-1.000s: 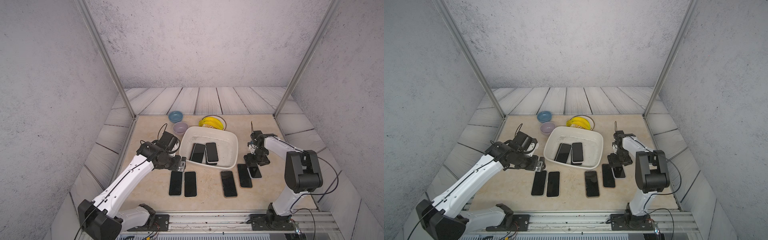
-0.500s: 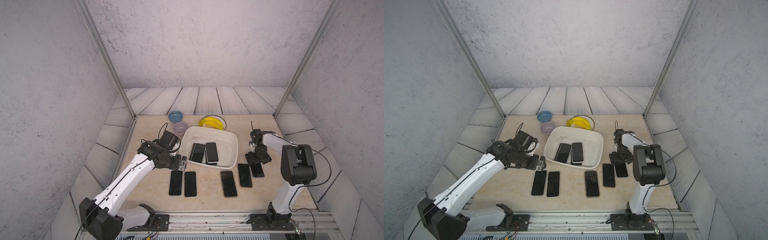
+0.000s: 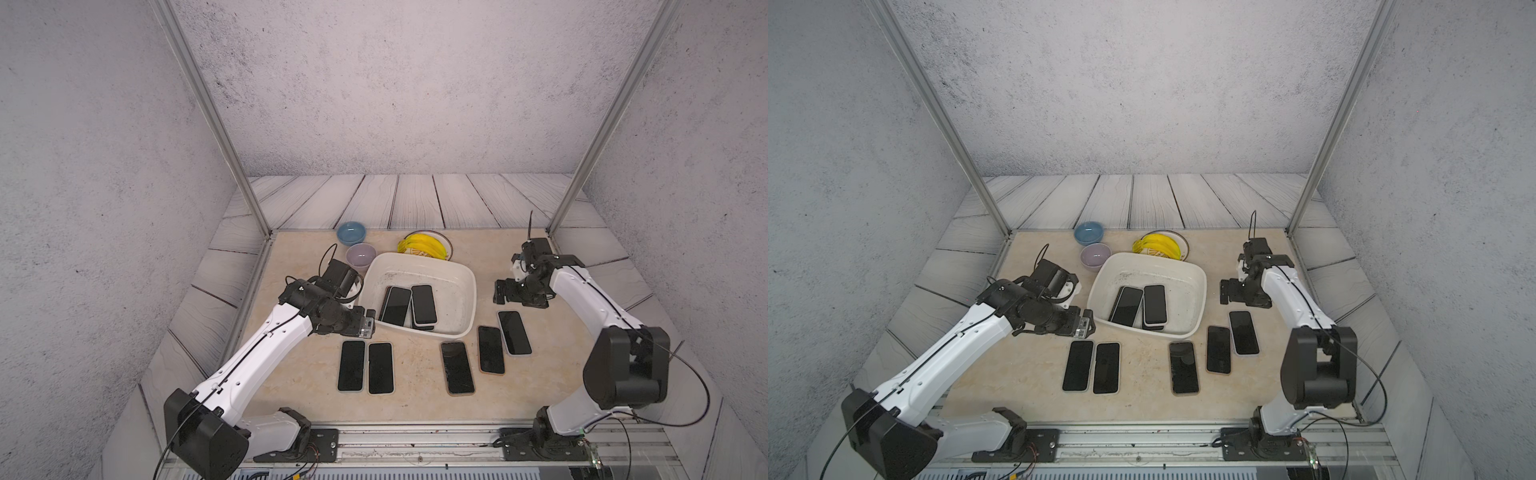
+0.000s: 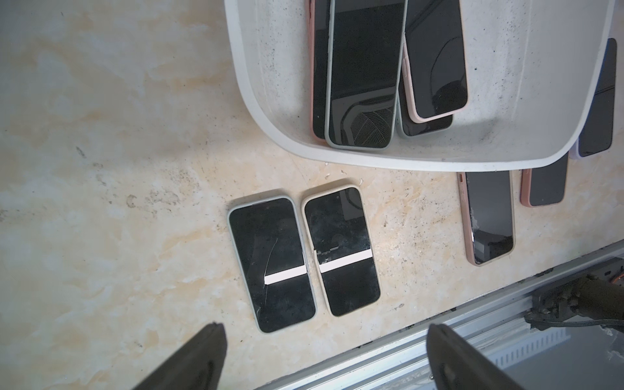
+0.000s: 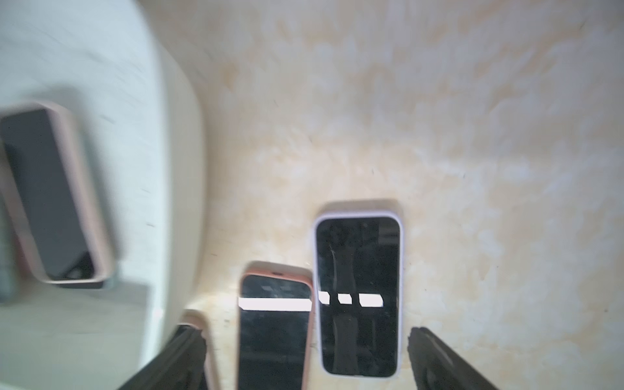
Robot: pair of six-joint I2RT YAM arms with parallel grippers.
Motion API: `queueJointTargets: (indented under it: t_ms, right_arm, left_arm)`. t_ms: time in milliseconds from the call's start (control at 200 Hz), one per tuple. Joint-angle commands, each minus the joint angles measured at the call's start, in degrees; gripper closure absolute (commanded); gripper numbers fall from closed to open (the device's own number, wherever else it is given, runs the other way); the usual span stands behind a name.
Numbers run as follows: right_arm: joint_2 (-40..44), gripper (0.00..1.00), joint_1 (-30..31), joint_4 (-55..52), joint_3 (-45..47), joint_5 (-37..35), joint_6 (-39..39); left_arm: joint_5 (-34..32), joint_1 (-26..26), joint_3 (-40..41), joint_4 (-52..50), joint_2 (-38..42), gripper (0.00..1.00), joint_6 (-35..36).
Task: Take the phone out of the storage box
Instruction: Place the phone at the center of the board, then pick up the phone from the storage box.
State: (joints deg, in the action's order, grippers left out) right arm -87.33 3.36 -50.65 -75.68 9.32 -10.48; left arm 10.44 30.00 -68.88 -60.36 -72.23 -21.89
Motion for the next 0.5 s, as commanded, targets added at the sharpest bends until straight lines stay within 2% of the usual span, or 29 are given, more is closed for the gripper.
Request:
queueJointTargets:
  t_ms: [0,120,285,385,495]
  right_arm:
    - [2.91,0.0,2.76,3.6,-2.44,8.77,-7.25]
    - [-1.47,0.0,11.09,3.18,-6.19,6.14,-8.38]
    - [-15.57,0.0,21.17,-3.39,-17.0,3.72,-11.18]
    - [-21.06,0.0,24.14,-4.21,-21.19,3.7,-13.88]
    - [-21.63,0.0,24.41,-3.0,-20.35,2.95,-17.24]
  left_arm:
    - [1.44,-0.38,-1.3,1.69,-1.27,0.01,-0.12]
    - [2.11,-0.47,-2.43,2.59,-2.77,0.02,-0.12]
    - [1.55,-0.64,-3.78,2.52,-4.36,0.01,0.95]
    - [0.88,-0.47,-5.59,2.97,-6.57,0.01,5.56]
    - [-2.17,-0.34,-10.19,2.67,-11.97,0.02,9.84]
